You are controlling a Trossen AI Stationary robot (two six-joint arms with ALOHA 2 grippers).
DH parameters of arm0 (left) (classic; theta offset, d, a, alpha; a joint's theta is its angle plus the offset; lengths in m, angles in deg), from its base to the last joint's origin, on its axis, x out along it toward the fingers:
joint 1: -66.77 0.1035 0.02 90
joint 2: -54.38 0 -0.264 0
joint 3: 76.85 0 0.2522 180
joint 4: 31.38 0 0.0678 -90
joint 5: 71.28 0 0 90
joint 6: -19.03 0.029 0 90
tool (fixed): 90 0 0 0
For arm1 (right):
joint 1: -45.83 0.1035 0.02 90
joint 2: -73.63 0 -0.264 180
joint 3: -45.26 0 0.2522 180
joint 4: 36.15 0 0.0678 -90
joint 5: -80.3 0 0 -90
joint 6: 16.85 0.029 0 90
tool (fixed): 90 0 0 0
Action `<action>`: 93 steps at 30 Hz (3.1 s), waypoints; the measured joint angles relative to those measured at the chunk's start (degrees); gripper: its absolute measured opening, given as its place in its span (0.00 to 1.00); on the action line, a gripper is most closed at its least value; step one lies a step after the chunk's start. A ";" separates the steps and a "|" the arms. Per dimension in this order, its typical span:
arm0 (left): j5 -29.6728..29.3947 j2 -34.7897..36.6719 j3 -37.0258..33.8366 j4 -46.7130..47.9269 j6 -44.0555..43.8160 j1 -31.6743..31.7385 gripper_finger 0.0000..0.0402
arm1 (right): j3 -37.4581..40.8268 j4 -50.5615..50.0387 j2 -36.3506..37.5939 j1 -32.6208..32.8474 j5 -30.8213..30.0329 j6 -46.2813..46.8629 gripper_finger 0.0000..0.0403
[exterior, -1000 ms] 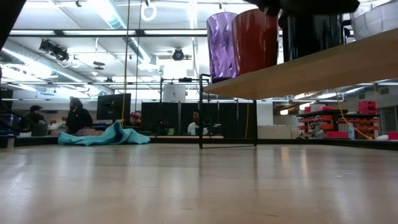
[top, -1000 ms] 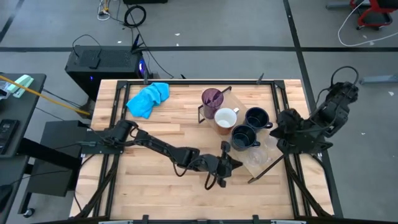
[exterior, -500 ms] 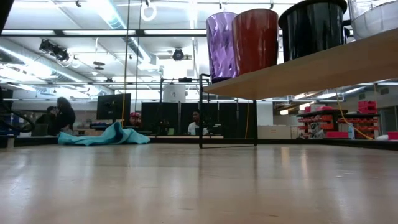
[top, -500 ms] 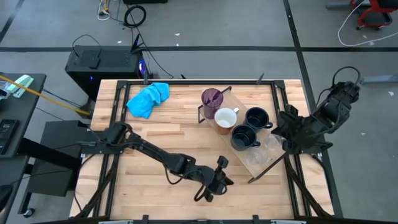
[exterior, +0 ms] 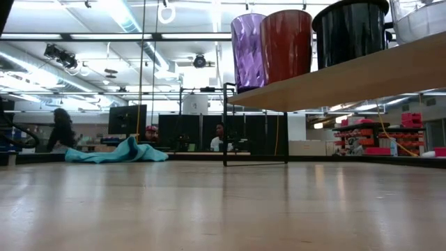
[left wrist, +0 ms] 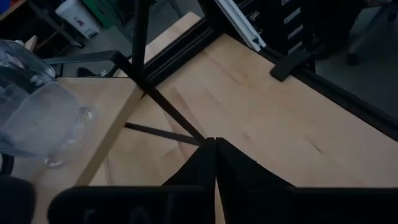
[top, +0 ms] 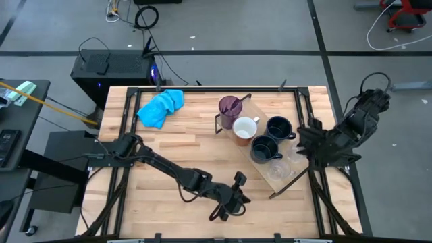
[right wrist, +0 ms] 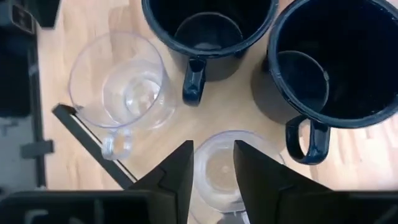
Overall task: Stack small to large cups/mugs on shelf
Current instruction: Adjust the transparent mug on the shelf
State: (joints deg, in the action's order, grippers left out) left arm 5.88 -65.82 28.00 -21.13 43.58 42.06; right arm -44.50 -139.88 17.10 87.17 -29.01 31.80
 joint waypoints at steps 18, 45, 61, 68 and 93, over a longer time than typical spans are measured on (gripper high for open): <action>0.01 0.00 0.00 -0.03 -0.85 0.11 0.03 | 4.36 -0.08 0.29 0.04 2.35 -4.28 0.19; 0.00 0.00 0.00 -0.04 -1.01 0.42 0.05 | 5.16 -0.04 3.32 0.02 1.16 -6.68 0.18; 0.00 0.00 0.00 0.44 -0.92 0.39 0.06 | 10.86 -0.07 3.78 0.00 1.18 -5.15 0.19; 0.00 0.00 0.00 0.07 -0.77 0.50 0.04 | 10.88 1.93 2.16 0.02 1.18 -6.15 0.19; -1.05 0.00 0.00 -0.09 -2.97 1.64 0.03 | 8.92 7.72 1.90 0.04 3.67 -5.54 0.19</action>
State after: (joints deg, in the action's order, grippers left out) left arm 4.83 -65.82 28.00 -21.22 40.61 43.70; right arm -35.58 -132.17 19.00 87.21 -25.35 26.26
